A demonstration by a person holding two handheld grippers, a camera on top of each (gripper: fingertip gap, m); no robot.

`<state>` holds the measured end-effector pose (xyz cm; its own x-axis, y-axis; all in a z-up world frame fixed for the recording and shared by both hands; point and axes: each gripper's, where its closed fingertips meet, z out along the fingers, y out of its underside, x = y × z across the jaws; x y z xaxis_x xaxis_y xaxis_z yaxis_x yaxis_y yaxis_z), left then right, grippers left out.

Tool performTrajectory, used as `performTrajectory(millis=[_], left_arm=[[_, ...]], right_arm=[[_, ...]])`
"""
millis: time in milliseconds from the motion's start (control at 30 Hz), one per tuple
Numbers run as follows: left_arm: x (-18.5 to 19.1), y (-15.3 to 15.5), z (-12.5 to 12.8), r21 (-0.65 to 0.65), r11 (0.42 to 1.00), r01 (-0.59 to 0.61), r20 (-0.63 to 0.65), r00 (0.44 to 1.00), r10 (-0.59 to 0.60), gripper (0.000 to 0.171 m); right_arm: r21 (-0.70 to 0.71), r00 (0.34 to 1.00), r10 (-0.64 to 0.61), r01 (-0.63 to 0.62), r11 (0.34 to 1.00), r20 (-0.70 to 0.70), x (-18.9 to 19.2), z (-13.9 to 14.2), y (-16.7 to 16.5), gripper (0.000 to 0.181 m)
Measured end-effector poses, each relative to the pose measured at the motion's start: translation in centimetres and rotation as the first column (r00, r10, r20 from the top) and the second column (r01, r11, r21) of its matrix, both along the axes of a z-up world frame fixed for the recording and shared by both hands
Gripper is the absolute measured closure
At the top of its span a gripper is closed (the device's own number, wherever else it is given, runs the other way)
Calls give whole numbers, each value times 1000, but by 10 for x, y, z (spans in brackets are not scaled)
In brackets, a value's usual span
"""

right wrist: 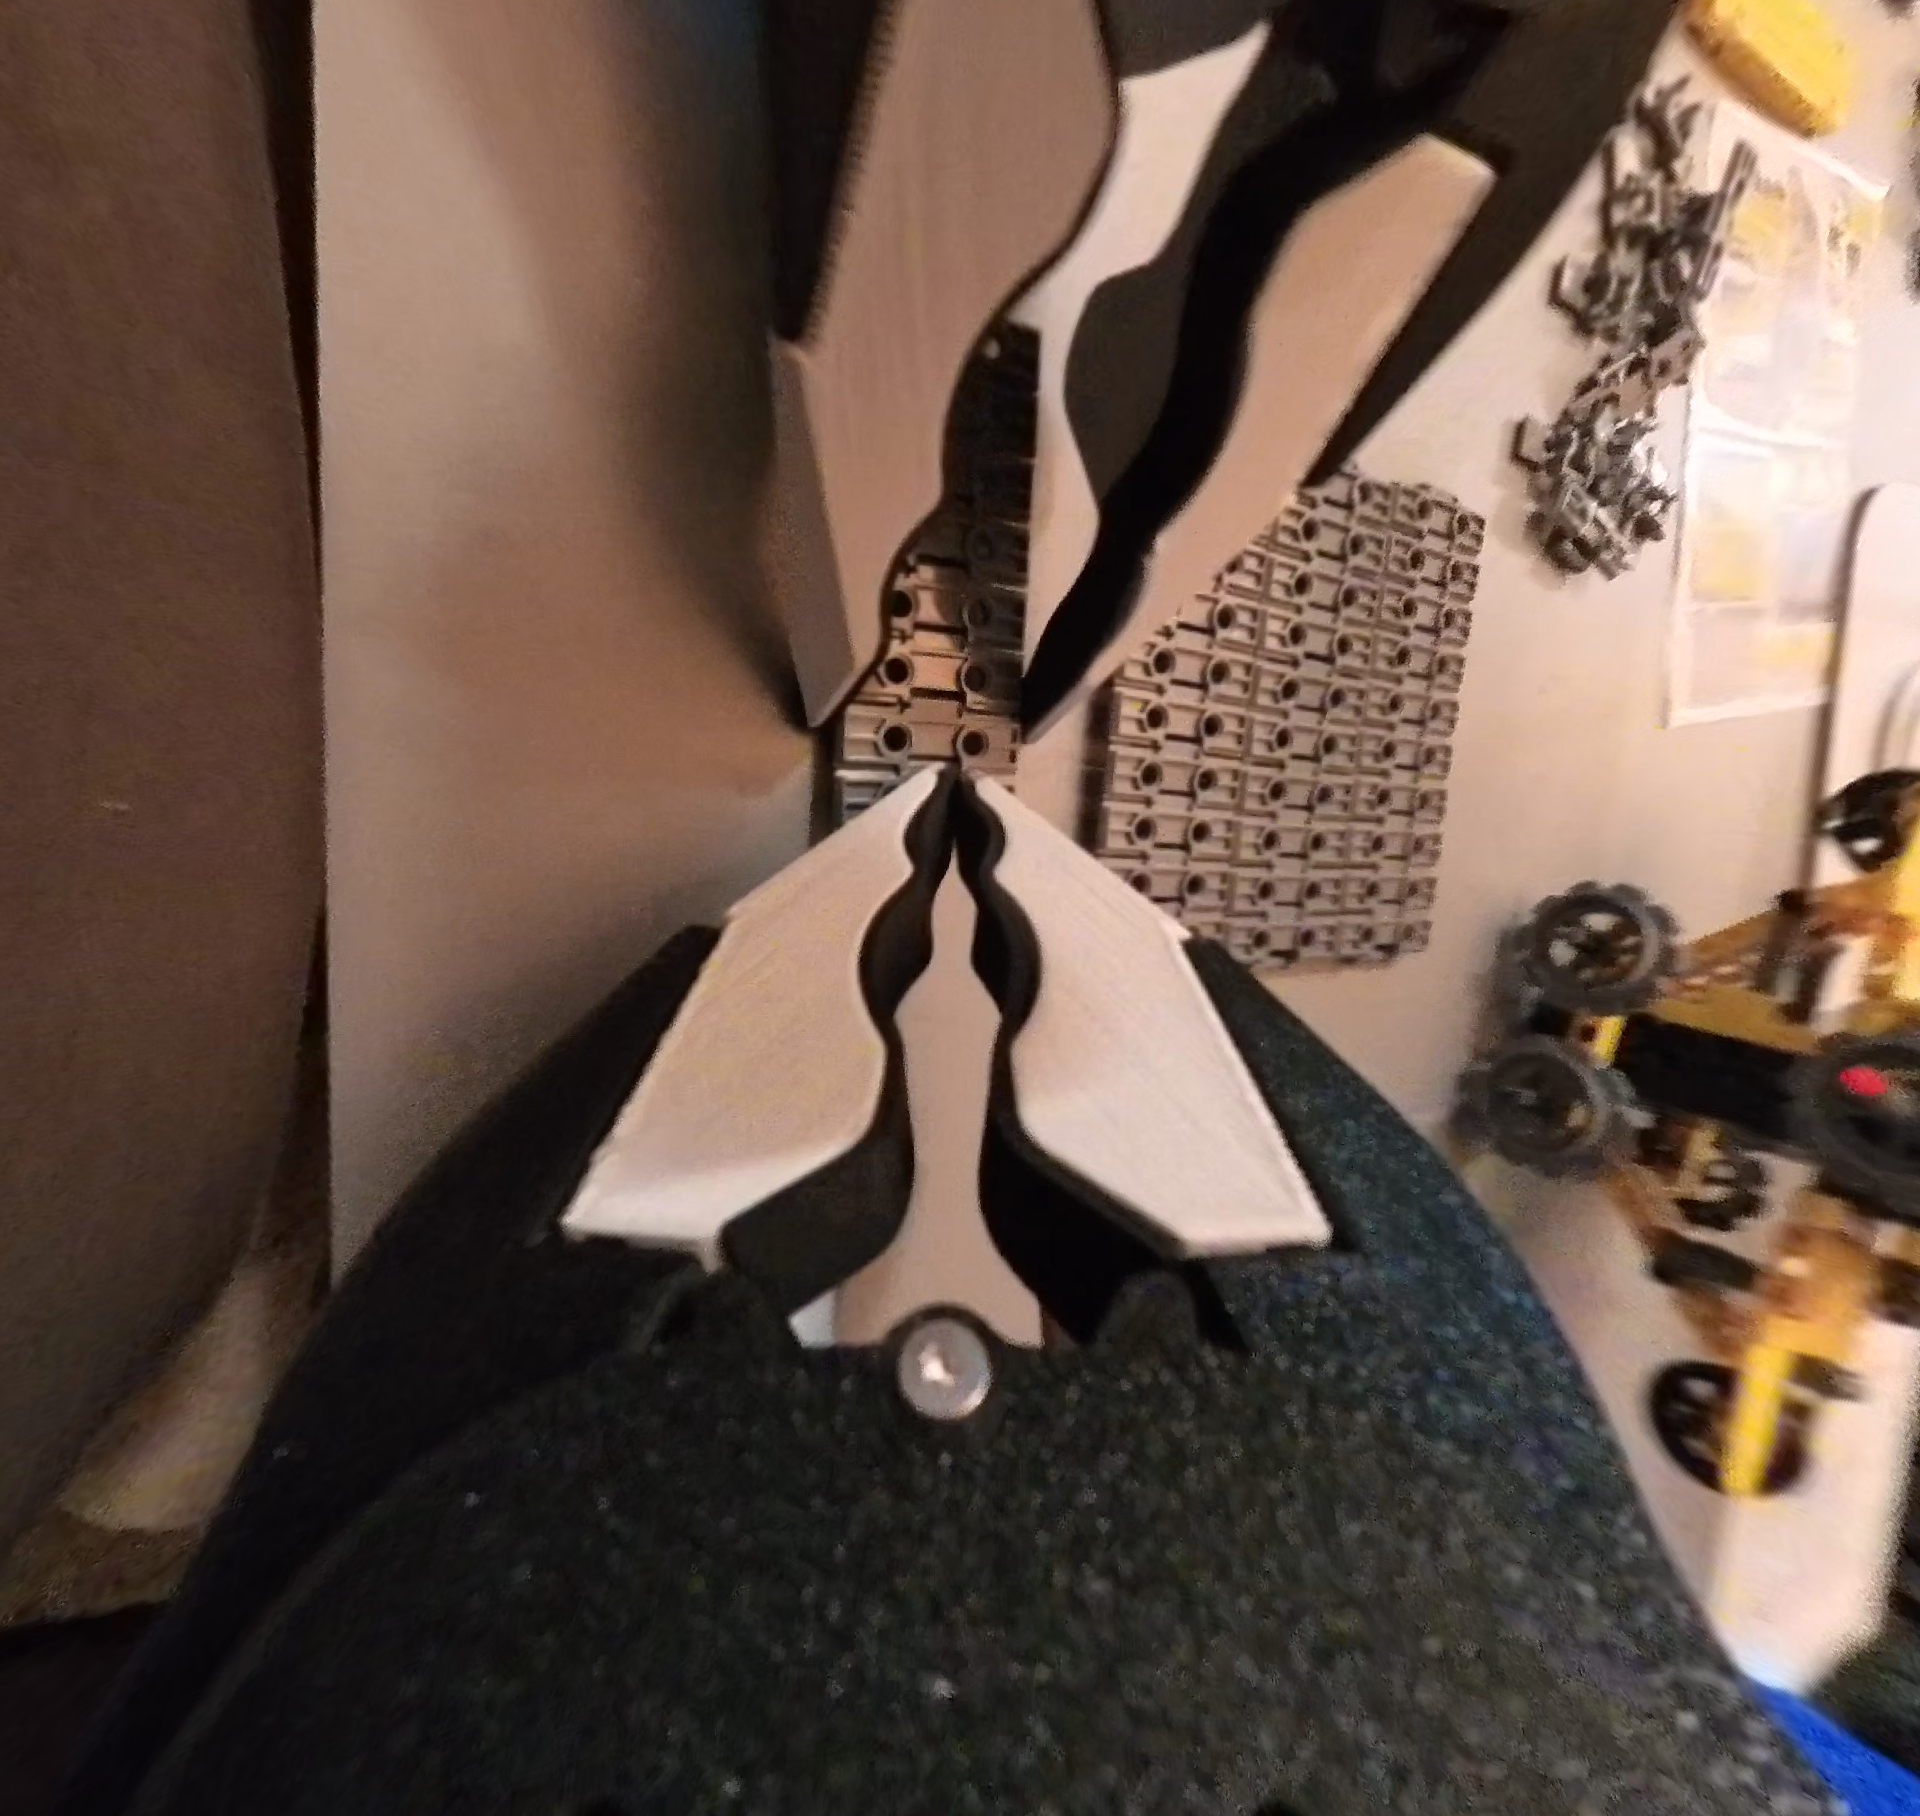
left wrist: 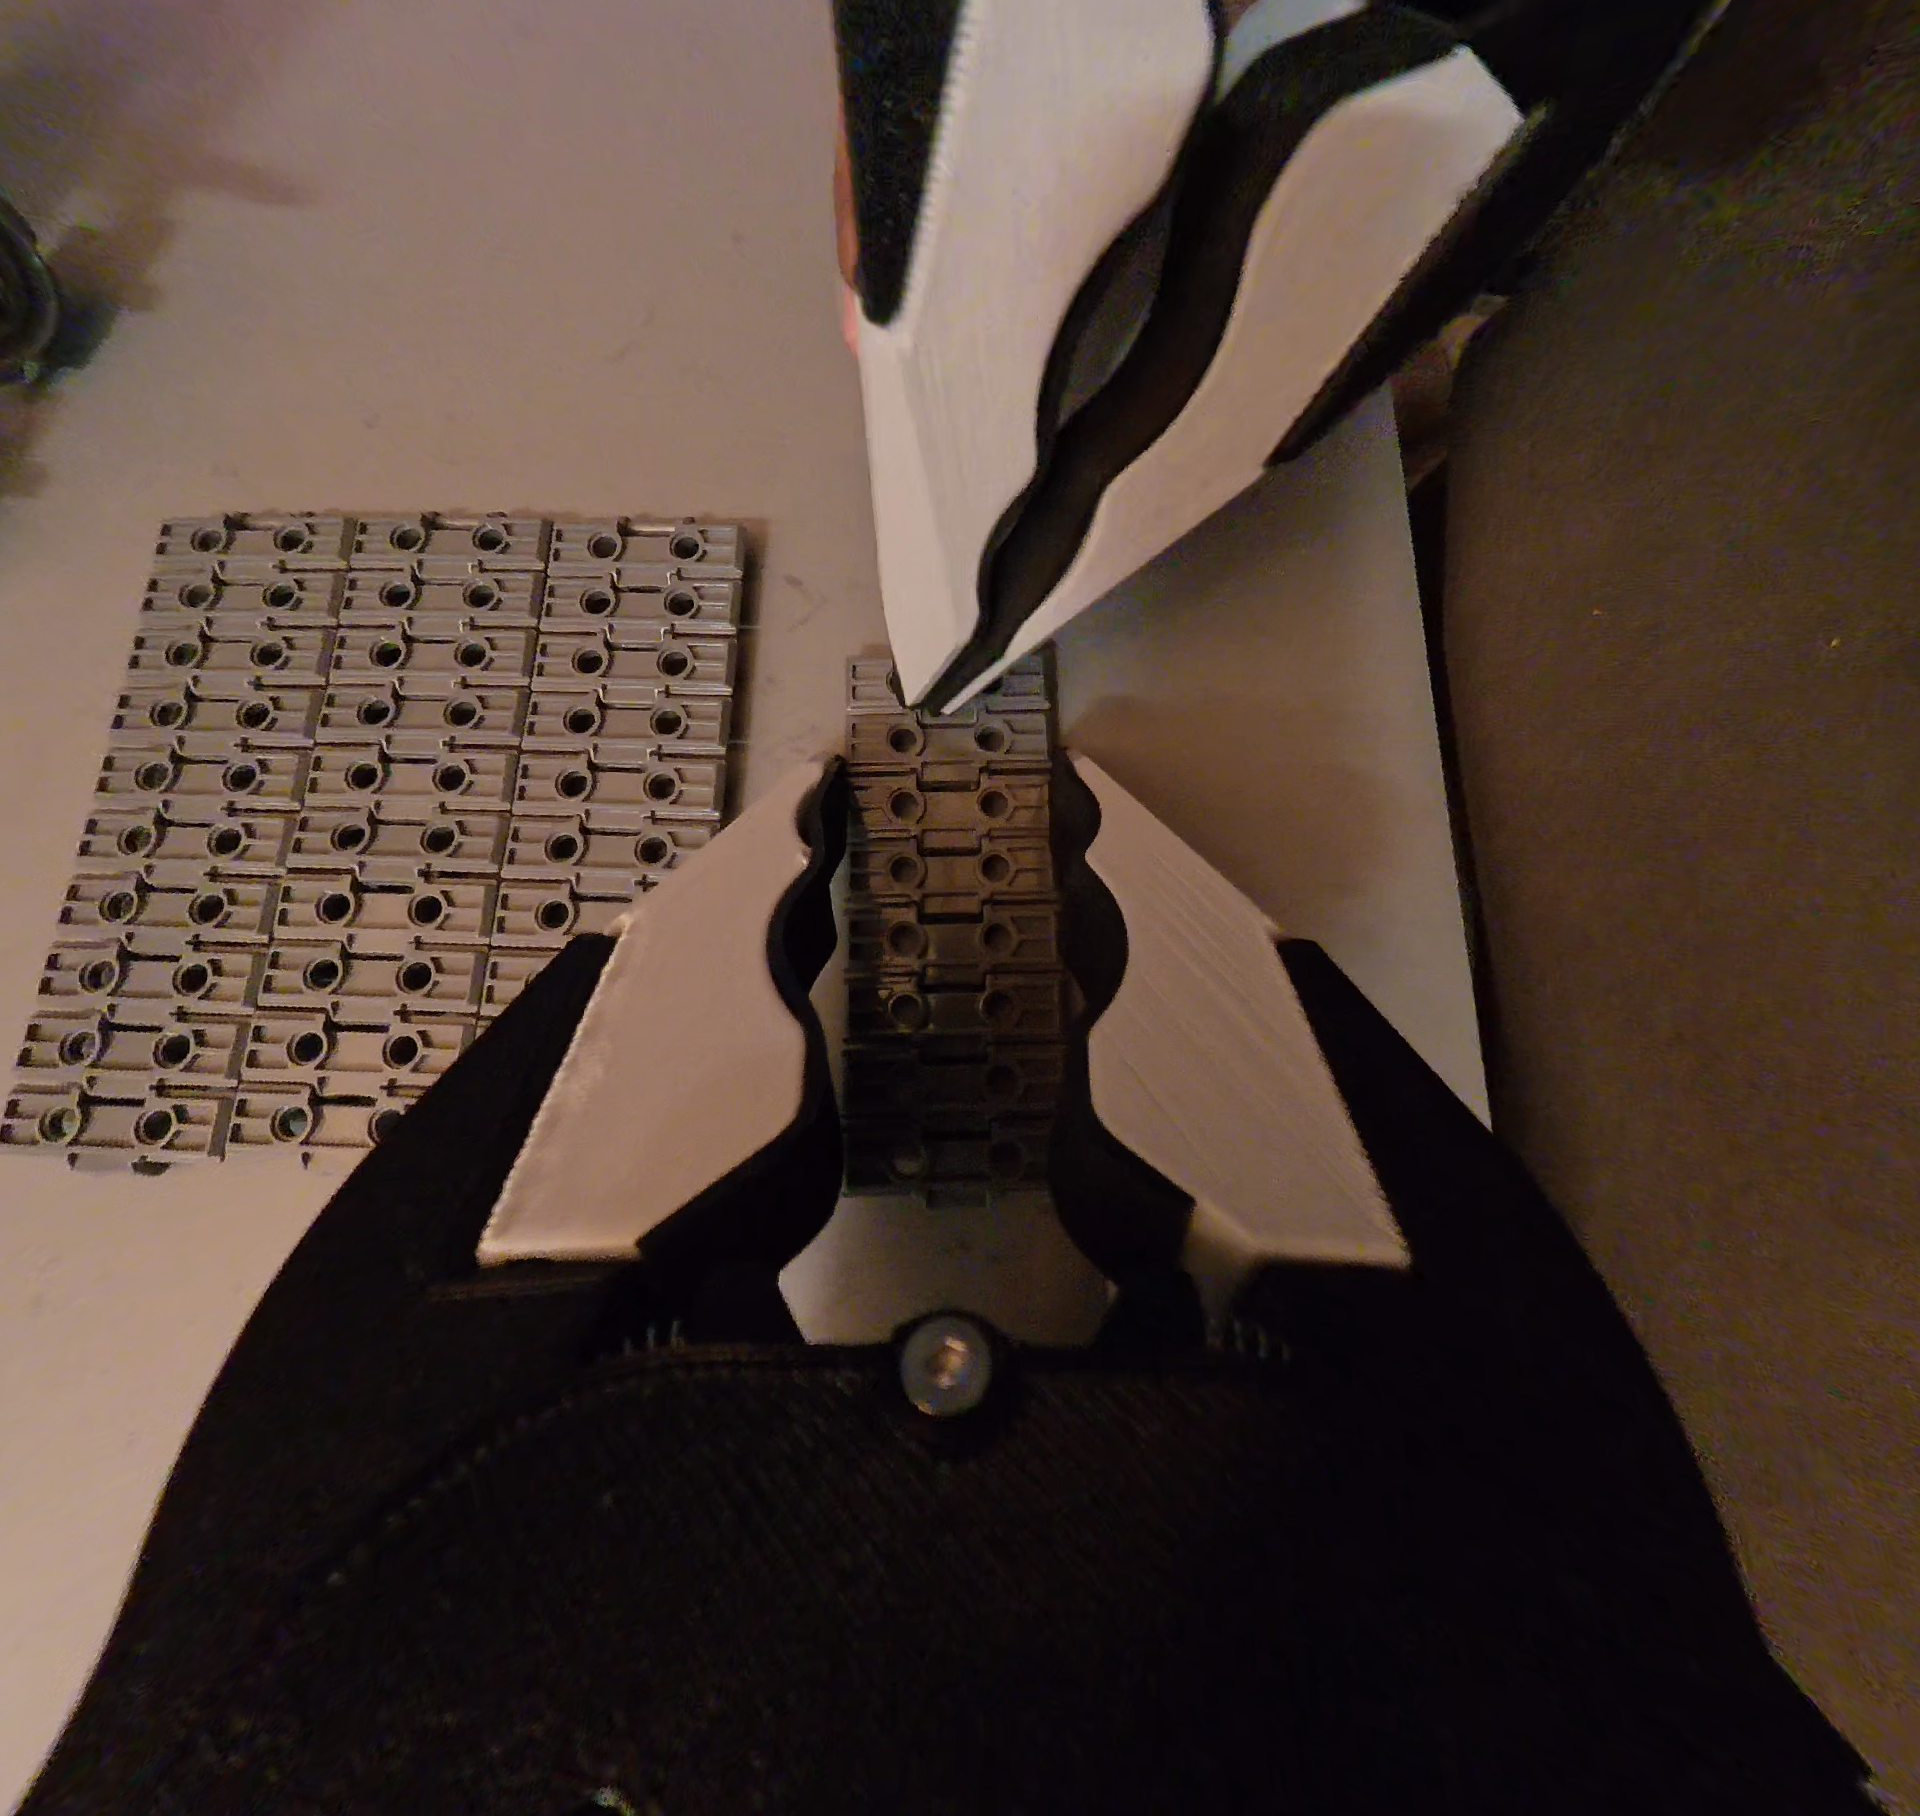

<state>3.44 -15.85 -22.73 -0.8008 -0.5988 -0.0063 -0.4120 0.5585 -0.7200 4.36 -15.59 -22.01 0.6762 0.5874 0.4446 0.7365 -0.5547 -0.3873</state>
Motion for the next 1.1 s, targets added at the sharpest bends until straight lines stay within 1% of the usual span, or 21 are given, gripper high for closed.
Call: performTrajectory(millis=[67, 267, 333, 400, 433, 500, 600, 667, 700, 733, 767, 800, 867, 900, 967, 1033, 1100], left_arm=[[0, 0, 0, -2, 1000, 0, -2, 1000, 0, 134], [0, 1, 0, 0, 1000, -18, -1, 1000, 18, 133], [0, 1, 0, 4, 1000, -31, 4, 1000, 31, 133], [-1, 3, 1, 7, 999, -44, 2, 999, 44, 131], [-1, 5, 2, 9, 998, -56, 5, 998, 56, 127], [0, 10, 9, -14, 997, -78, 15, 997, 78, 121], [3, 21, 31, -80, 991, -109, 55, 992, 114, 119], [11, 43, 45, -83, 981, -177, 90, 979, 184, 118], [18, 61, 50, -66, 968, -241, 111, 962, 248, 119], [26, 84, 54, -47, 943, -328, 133, 934, 331, 119], [34, 108, 57, -36, 907, -420, 145, 896, 421, 120], [40, 133, 57, -34, 861, -507, 139, 851, 506, 121], [45, 182, 50, 5, 746, -666, 91, 743, 663, 126], [45, 202, 44, 38, 701, -712, 76, 702, 708, 130], [43, 233, 34, 106, 631, -769, 85, 639, 764, 131], [42, 254, 26, 157, 584, -797, 105, 601, 792, 134], [42, 266, 17, 188, 551, -813, 94, 574, 814, 134]], right_arm=[[35, 994, -39, 42, 998, -99, 1, 0, 0, 181], [71, 970, -104, 123, 990, -219, 3, 2, 0, 181], [102, 946, -136, 172, 980, -296, 4, 6, 0, 181], [152, 908, -137, 212, 965, -396, 6, 19, -2, 181], [166, 885, -139, 234, 958, -445, 7, 25, -4, 181], [200, 848, -150, 286, 937, -509, 15, 37, -7, 181], [246, 819, -159, 342, 907, -551, 26, 47, -10, 175], [272, 797, -147, 365, 891, -586, 28, 52, -9, 172], [280, 781, -134, 371, 885, -610, 27, 54, -8, 170], [287, 759, -120, 381, 879, -640, 25, 56, -6, 168], [295, 733, -107, 398, 869, -672, 24, 59, -4, 165], [304, 704, -98, 421, 855, -703, 24, 63, -2, 163], [325, 657, -82, 473, 819, -749, 27, 70, 2, 161], [335, 643, -76, 491, 804, -762, 27, 72, 2, 161], [360, 647, -71, 509, 782, -759, 28, 76, 2, 160], [392, 668, -75, 520, 758, -741, 29, 79, 1, 159], [410, 686, -85, 525, 746, -723, 30, 79, 0, 159]])
